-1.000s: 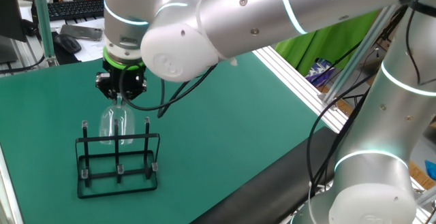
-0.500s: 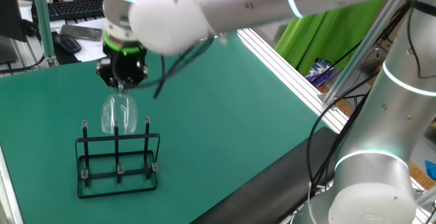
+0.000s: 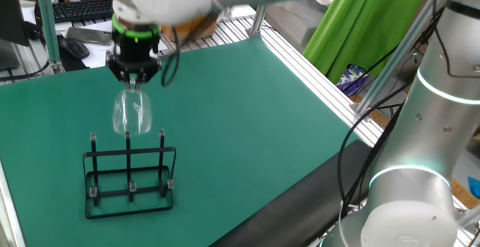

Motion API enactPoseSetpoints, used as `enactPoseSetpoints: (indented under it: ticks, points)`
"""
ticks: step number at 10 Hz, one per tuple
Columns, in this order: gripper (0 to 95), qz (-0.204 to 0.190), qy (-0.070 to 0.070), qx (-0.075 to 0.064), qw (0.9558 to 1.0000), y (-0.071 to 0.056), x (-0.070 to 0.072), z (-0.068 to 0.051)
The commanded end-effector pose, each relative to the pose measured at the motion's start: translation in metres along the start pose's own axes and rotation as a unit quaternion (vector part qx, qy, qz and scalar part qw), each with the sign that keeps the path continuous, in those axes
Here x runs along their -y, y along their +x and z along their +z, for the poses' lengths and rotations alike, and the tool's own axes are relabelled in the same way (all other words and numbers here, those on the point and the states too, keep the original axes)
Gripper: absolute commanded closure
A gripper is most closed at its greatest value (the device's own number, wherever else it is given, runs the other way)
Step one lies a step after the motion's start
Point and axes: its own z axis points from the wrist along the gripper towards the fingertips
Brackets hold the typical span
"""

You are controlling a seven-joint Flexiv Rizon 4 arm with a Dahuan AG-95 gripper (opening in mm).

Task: Take the cup off the cup rack

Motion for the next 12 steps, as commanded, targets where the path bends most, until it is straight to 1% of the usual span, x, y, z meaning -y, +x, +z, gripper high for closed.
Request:
enactPoseSetpoints:
  ticks: [1,5,6,7,8,9,11,12]
  points:
    - [95.0,-0.009,0.0,0.004,1.0,-0.011,0.005,0.003]
    - [95.0,-0.027,0.001,0.011,0.9996,-0.037,0.025,0.016]
    - [95.0,-0.033,0.001,0.011,0.9994,-0.044,0.032,0.02]
    - [95.0,-0.035,0.0,0.011,0.9993,-0.047,0.035,0.022]
    - [95.0,-0.041,0.0,0.014,0.9991,-0.053,0.041,0.027]
    - [95.0,-0.044,-0.001,0.018,0.9989,-0.056,0.045,0.03]
    - [95.0,-0.049,-0.002,0.021,0.9986,-0.059,0.049,0.036]
    - [95.0,-0.049,-0.002,0.023,0.9985,-0.06,0.049,0.039]
